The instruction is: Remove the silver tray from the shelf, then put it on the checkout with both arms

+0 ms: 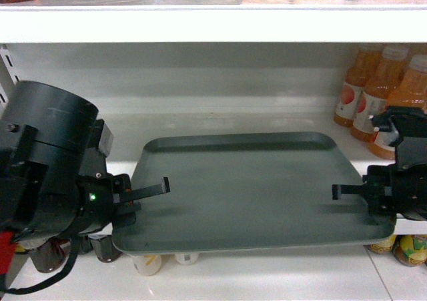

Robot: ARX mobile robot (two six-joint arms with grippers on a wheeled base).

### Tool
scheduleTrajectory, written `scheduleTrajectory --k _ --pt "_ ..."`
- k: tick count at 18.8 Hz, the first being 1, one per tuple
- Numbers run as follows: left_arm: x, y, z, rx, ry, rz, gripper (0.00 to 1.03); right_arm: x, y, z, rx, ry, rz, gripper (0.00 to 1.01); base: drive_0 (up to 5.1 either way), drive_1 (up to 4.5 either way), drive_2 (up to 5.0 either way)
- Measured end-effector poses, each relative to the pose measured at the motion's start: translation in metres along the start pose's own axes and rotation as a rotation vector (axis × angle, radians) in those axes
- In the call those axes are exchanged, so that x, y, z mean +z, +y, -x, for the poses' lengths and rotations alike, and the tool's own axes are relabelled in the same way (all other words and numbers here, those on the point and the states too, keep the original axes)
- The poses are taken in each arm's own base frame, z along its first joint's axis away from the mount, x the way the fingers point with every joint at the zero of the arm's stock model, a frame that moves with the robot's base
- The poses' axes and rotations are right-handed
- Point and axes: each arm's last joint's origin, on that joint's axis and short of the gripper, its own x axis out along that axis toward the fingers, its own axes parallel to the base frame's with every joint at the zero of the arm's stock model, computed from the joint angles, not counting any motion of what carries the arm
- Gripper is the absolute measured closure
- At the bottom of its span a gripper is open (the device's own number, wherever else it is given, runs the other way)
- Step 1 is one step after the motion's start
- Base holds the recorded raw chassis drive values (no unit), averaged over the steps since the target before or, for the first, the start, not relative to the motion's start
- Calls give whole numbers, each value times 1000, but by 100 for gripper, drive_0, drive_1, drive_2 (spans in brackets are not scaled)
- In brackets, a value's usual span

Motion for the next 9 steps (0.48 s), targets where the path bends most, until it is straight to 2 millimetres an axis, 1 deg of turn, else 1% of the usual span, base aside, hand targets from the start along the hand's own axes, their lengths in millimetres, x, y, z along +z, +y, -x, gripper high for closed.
scheduleTrajectory --k 2,4,5,6,7,9 --pt "-5 -4 25 -22 -37 1 100 -1 -6 29 17 -45 -18 97 0 0 0" --pt "-17 -10 53 -28 -67 -17 100 -12 -13 63 27 -63 -33 97 0 0 0" --pt "-29 -14 83 -25 -89 -32 100 -26 -21 97 35 -65 -59 98 0 0 0" --pt "-29 -15 92 -15 -131 -39 100 -26 -22 110 44 -110 -60 98 0 0 0" --pt "-30 -15 92 -10 -122 -43 100 -27 -22 110 46 -99 -60 98 0 0 0" --pt "-30 -14 92 -11 -127 -41 100 -26 -21 110 46 -102 -60 98 6 -382 395"
